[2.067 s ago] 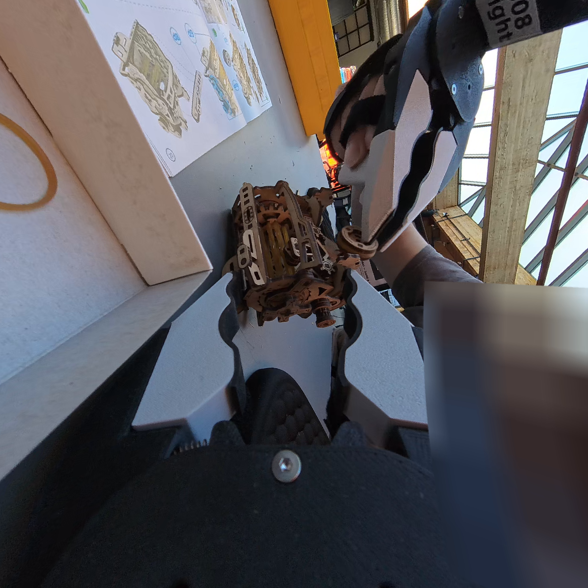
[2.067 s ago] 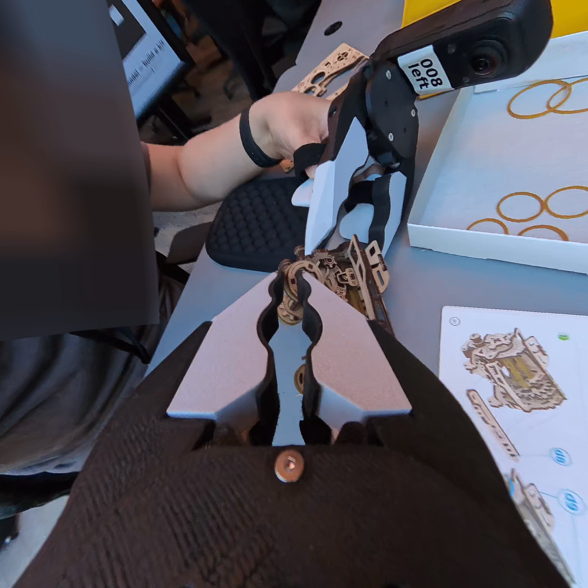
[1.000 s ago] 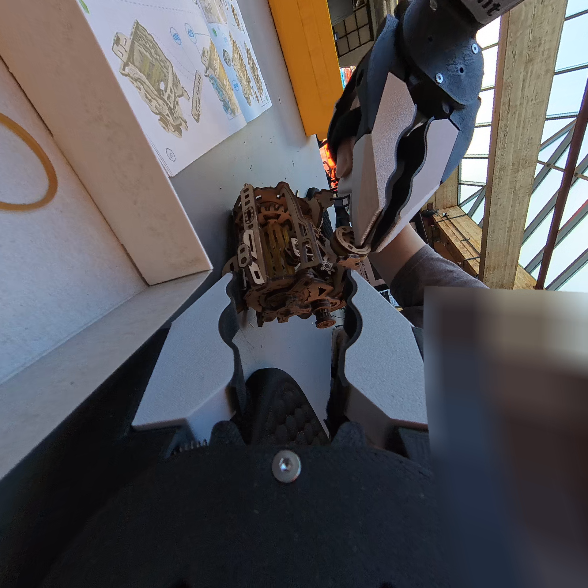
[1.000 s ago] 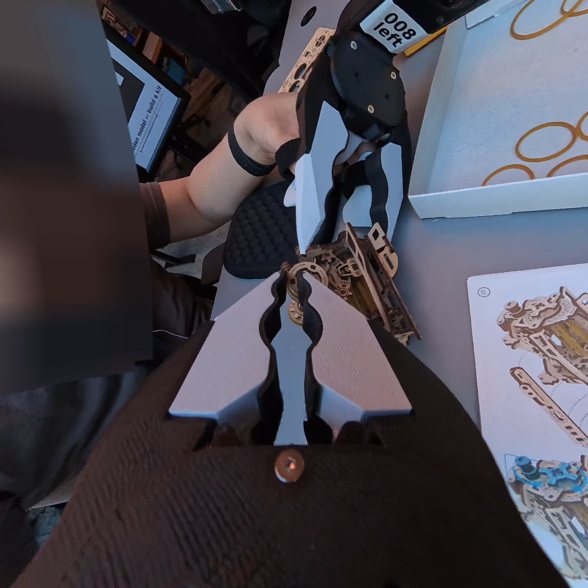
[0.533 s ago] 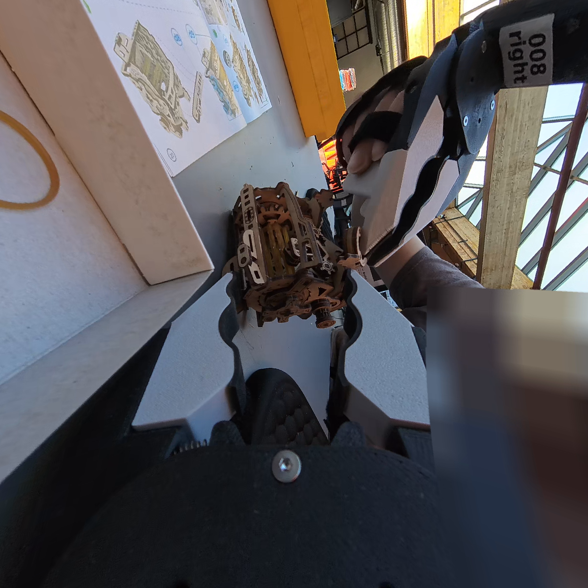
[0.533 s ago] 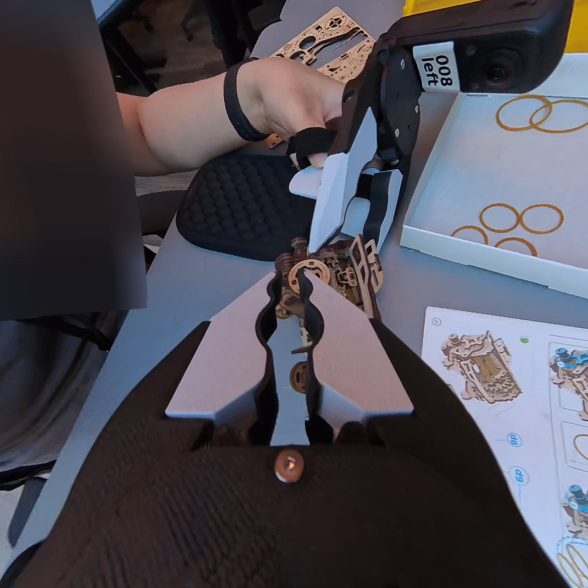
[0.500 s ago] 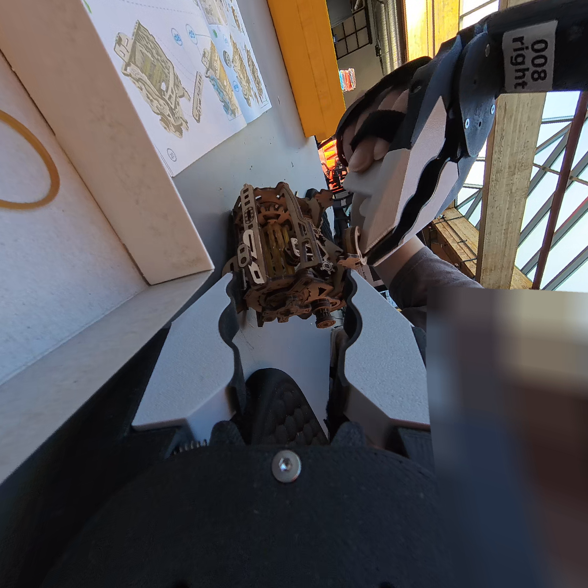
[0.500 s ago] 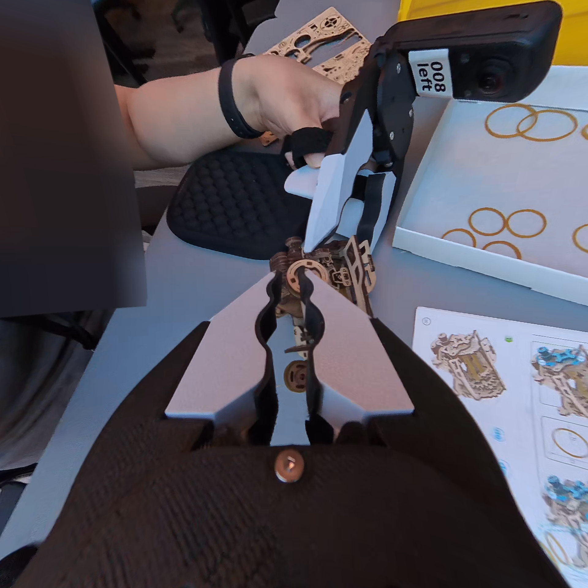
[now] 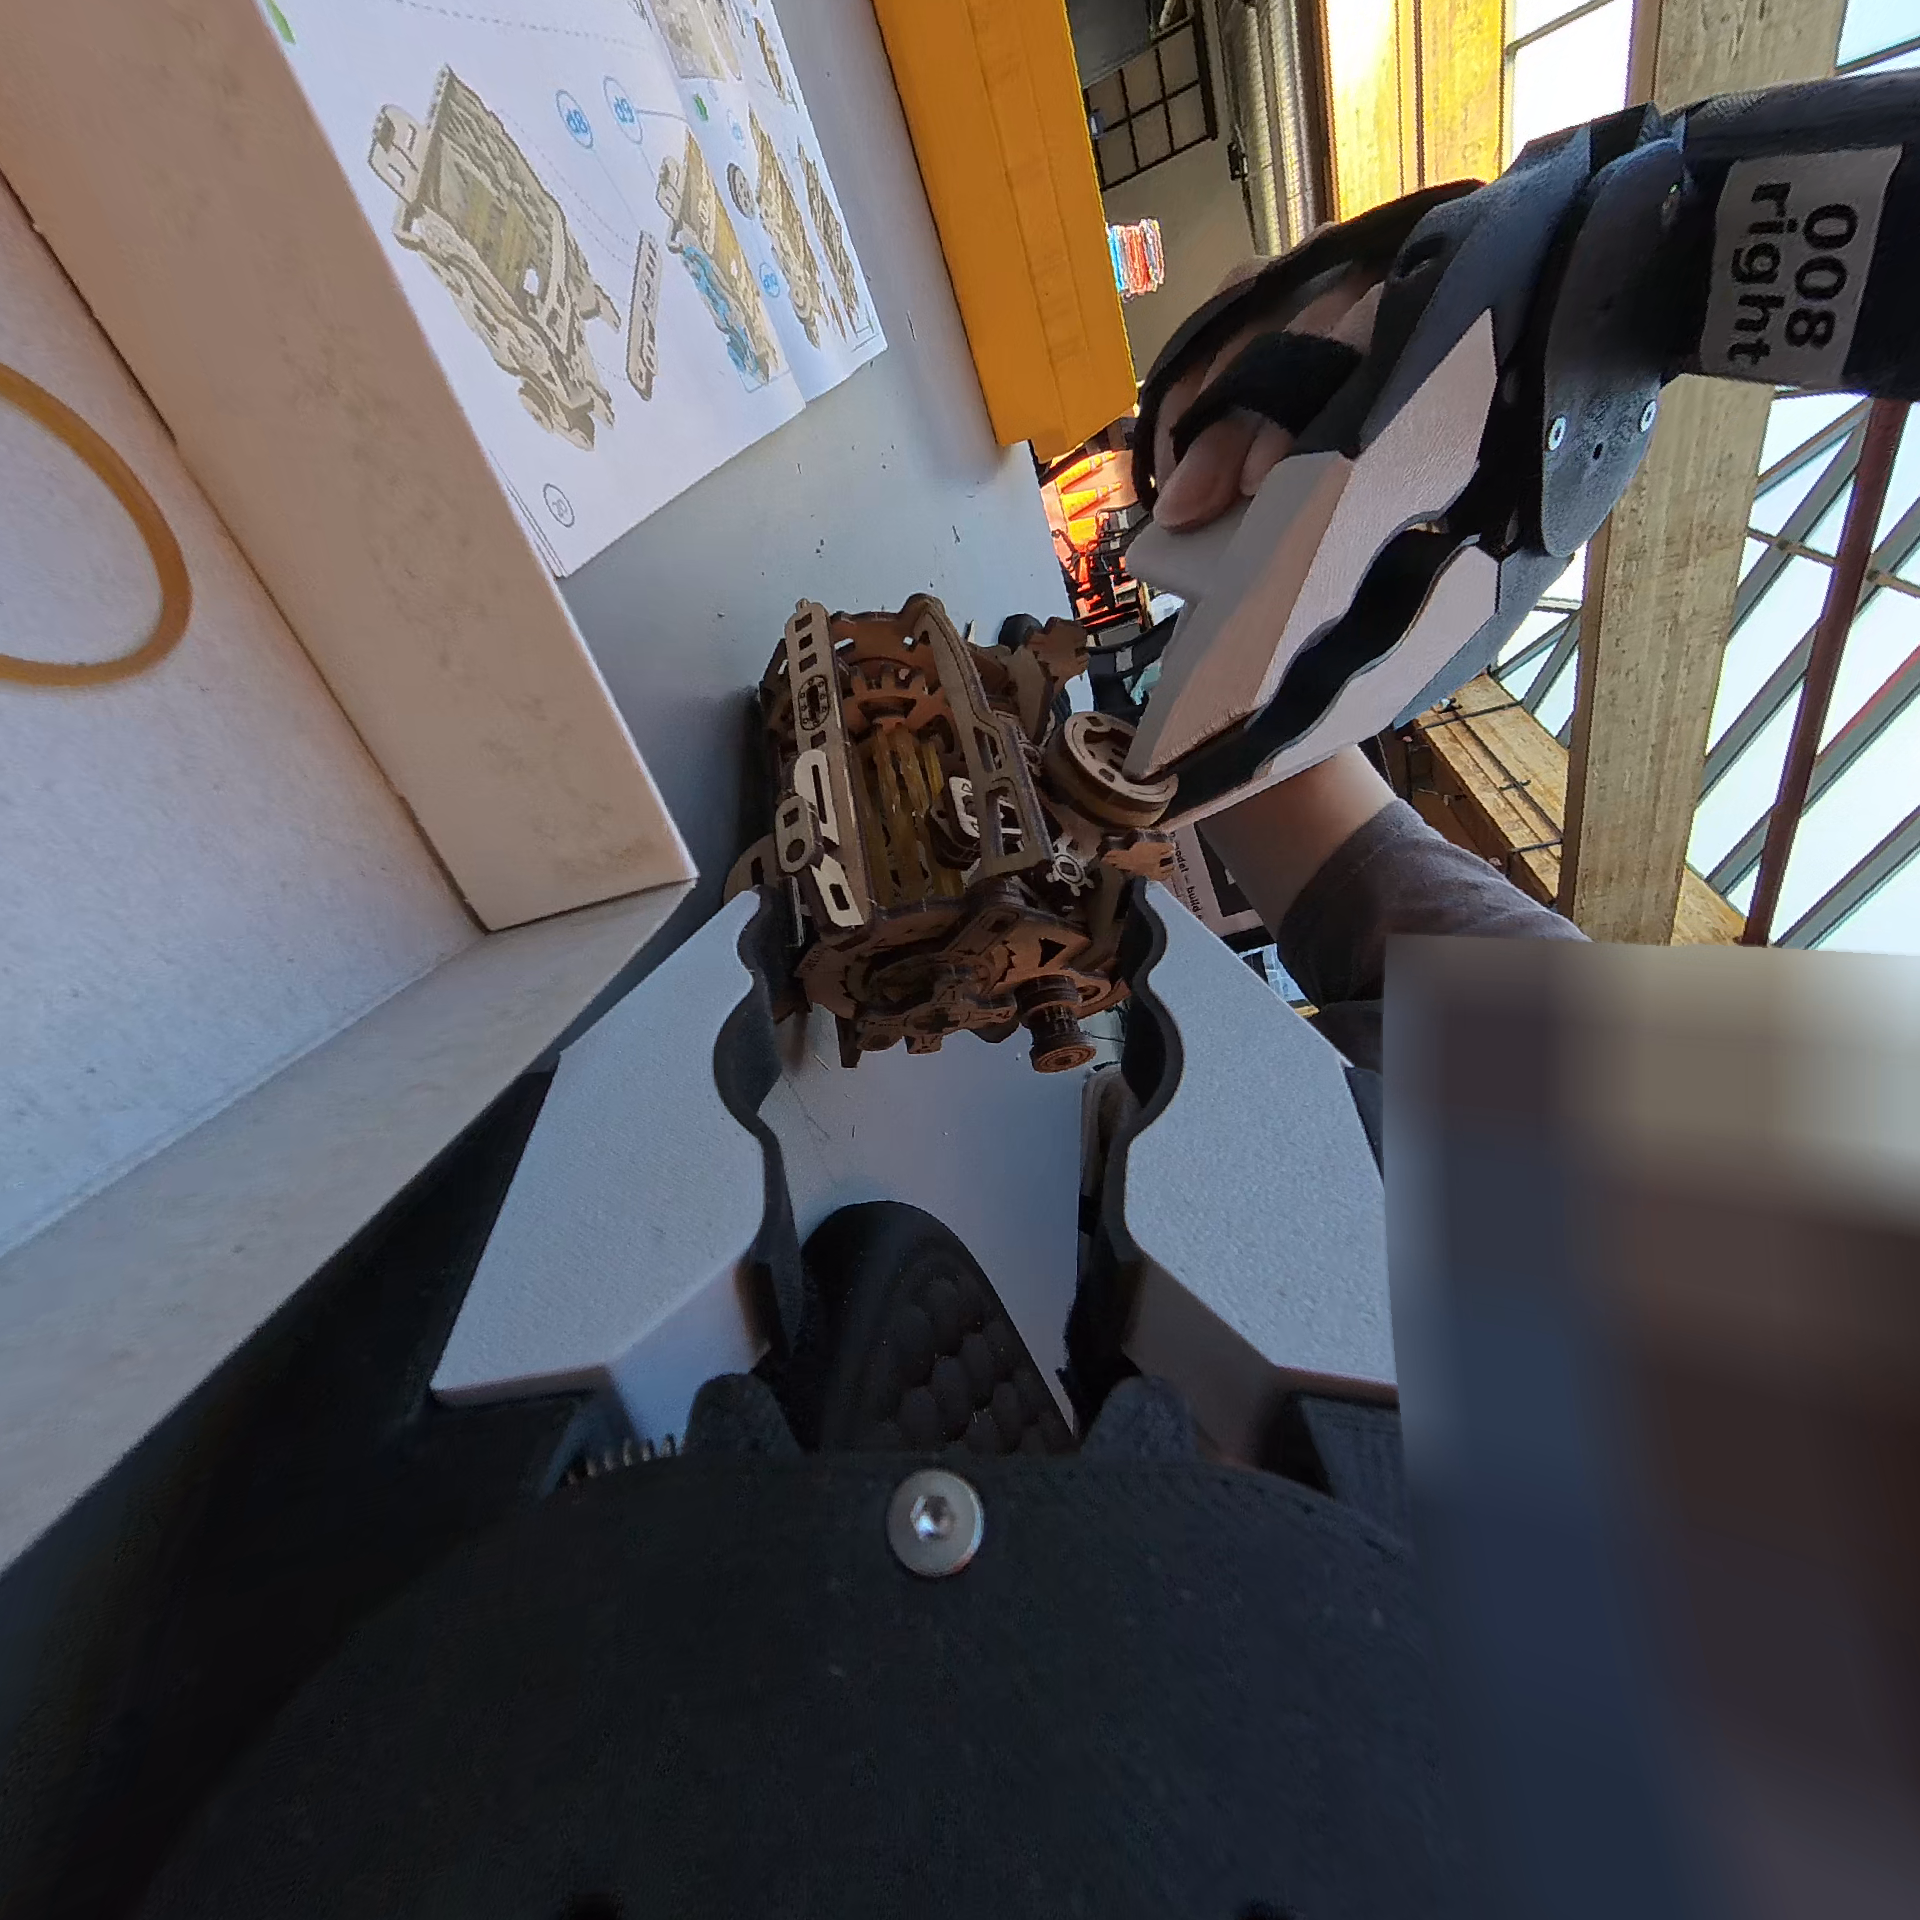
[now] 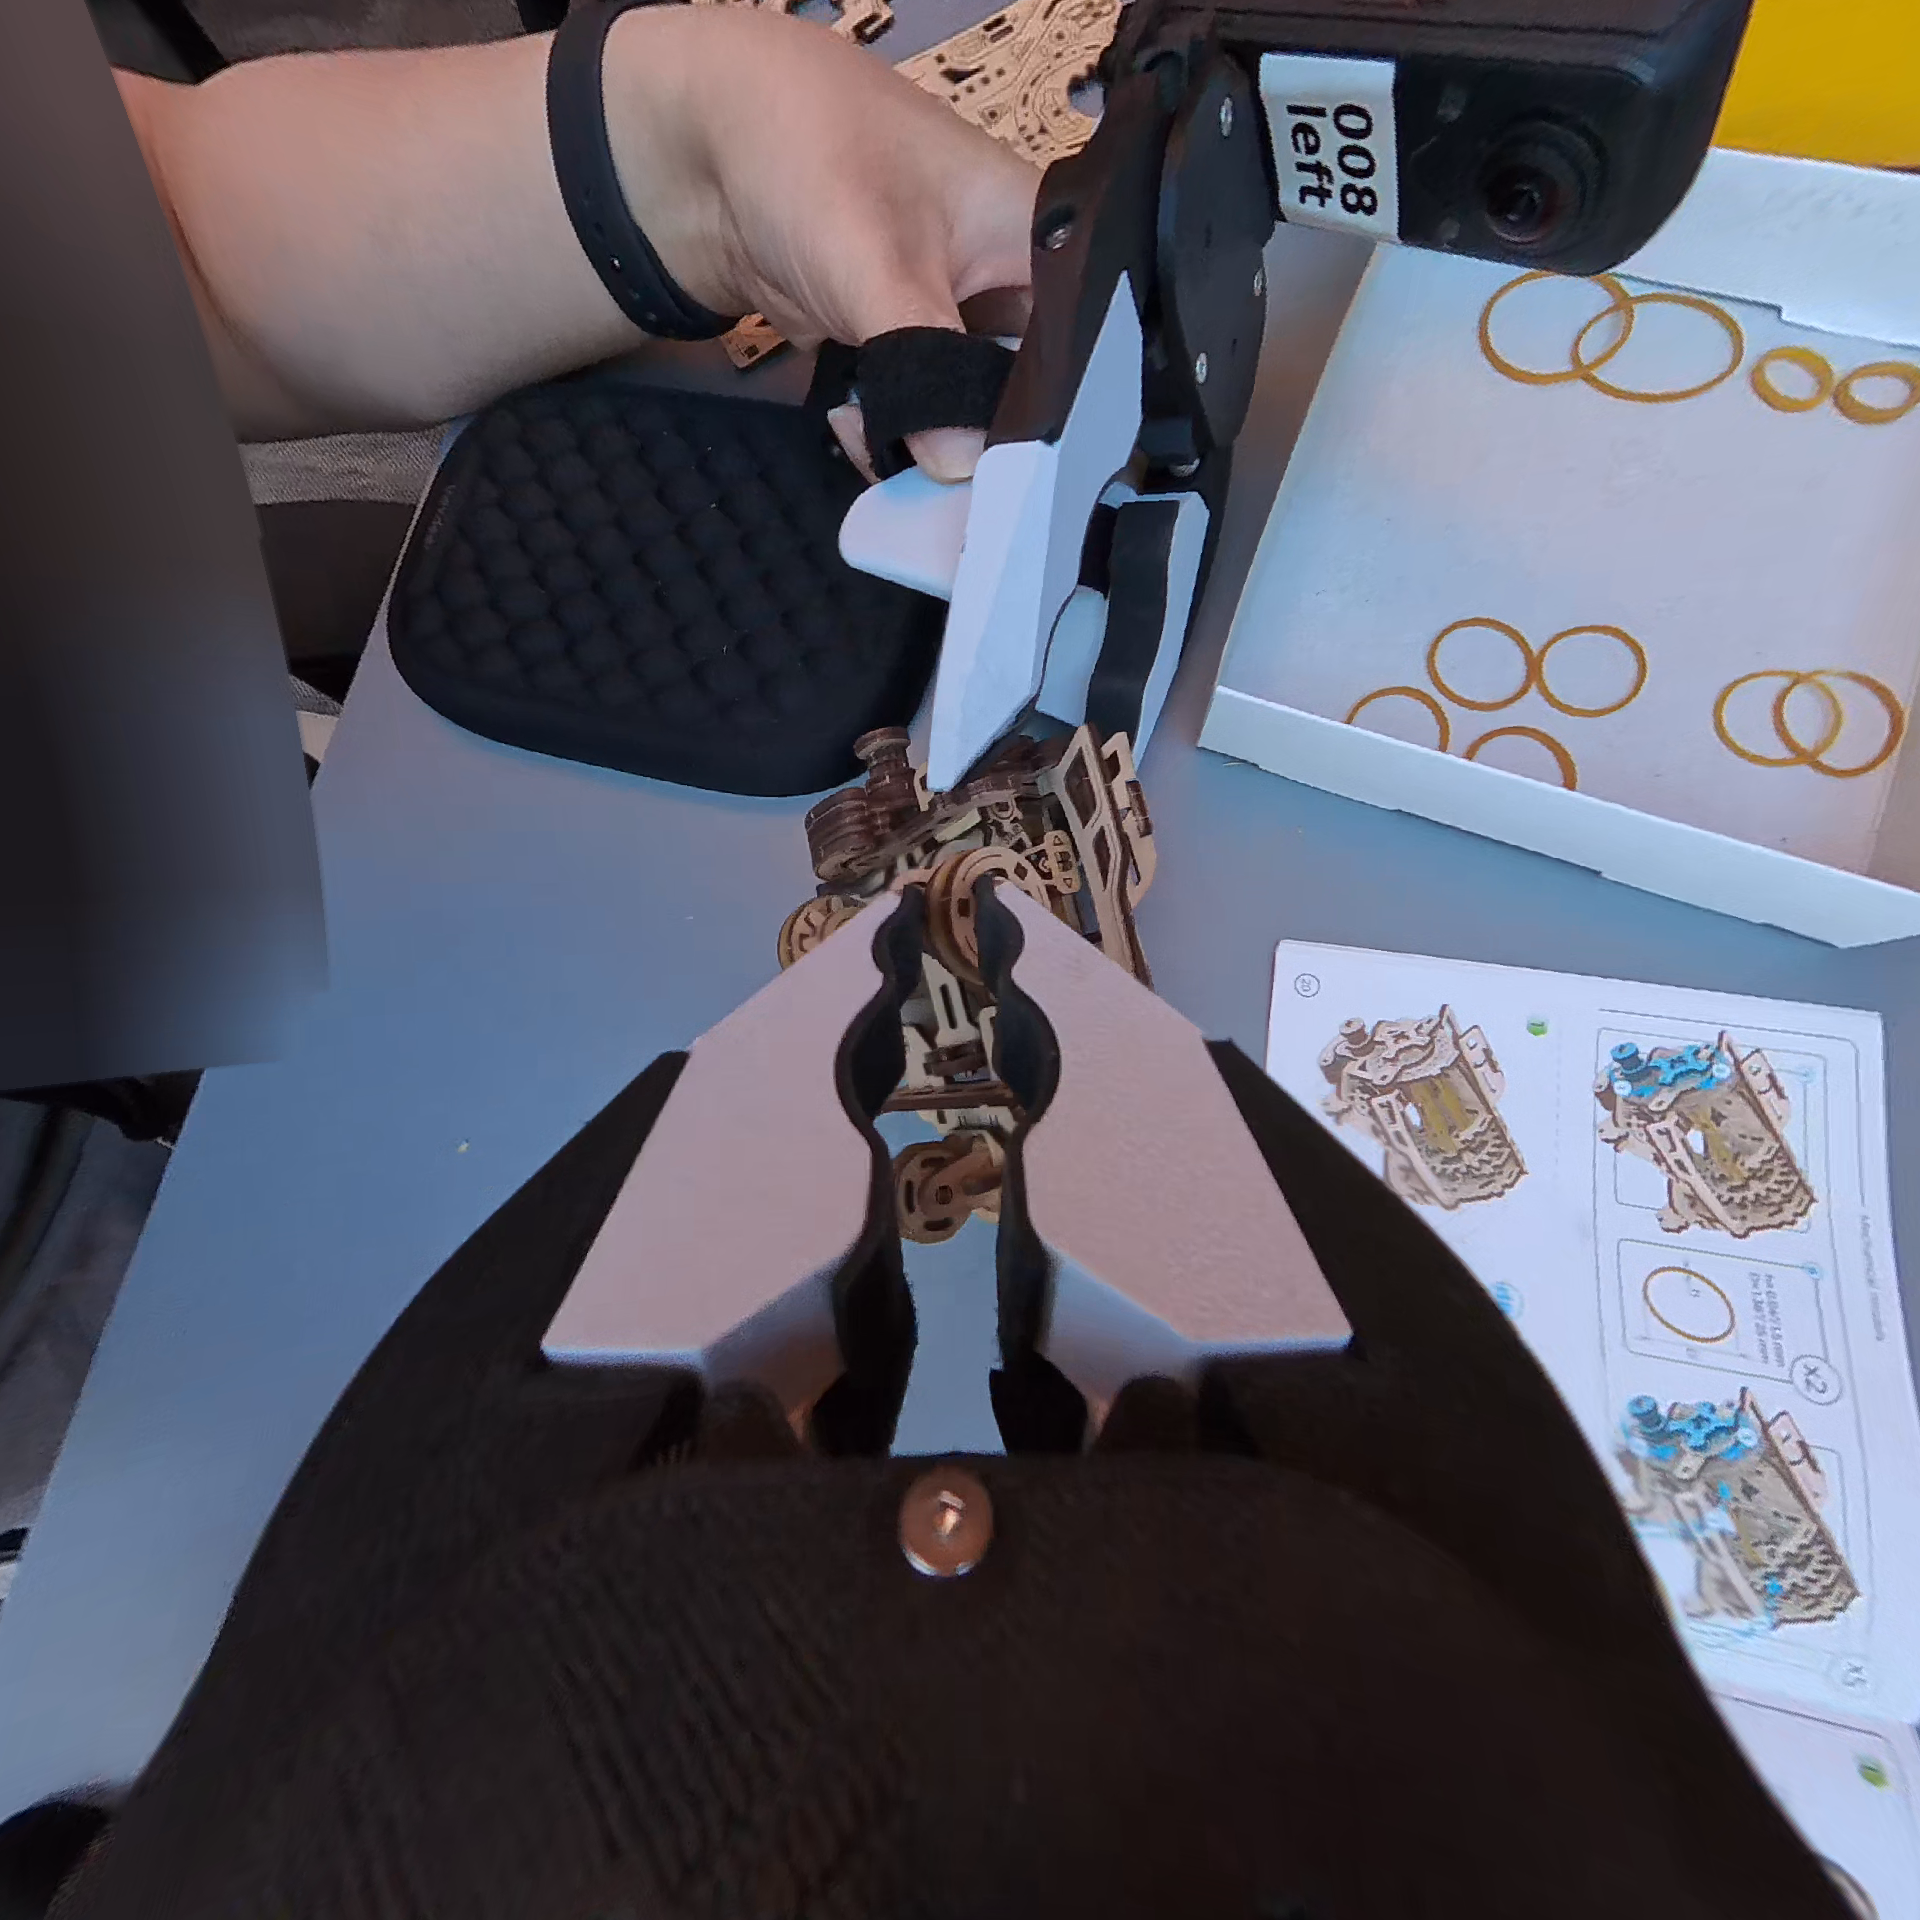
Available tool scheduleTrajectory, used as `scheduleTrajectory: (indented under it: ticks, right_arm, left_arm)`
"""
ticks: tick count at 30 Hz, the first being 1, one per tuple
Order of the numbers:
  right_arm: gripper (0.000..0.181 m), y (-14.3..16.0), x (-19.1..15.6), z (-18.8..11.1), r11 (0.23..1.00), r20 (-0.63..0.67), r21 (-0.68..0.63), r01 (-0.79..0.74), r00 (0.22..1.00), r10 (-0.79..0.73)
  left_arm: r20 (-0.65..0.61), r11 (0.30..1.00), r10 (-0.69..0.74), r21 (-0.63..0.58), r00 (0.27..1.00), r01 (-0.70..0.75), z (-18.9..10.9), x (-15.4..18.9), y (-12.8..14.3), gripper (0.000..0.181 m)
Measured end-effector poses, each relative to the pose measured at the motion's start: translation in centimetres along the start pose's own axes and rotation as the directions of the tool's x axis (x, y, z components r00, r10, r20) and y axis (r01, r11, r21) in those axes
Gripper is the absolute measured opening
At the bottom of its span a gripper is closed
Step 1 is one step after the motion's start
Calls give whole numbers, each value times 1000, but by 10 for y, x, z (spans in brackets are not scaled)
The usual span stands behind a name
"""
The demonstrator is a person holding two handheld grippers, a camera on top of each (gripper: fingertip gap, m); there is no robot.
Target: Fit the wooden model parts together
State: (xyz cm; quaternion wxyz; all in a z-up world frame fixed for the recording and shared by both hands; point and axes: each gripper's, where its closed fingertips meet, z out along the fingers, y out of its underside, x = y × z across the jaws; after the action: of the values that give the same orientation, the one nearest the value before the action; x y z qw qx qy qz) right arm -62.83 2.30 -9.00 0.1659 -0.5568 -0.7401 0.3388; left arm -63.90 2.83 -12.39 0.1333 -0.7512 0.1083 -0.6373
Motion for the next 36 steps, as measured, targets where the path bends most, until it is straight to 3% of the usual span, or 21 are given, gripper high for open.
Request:
scheduleTrajectory:
  ticks: [10,29,36]
  right_arm:
    - [9,-6,-4,0,931,69,-57,-360,929,364]
    - [9,-2,-5,5,910,-185,-217,-353,930,316]
    - [10,-2,-7,6,919,-226,-215,-331,932,283]
  left_arm:
    - [6,1000,6,-2,1000,-6,0,0,0,65]
    - [4,1000,4,-2,1000,-4,0,0,0,65]
    - [7,1000,8,-3,1000,-8,0,0,1,64]
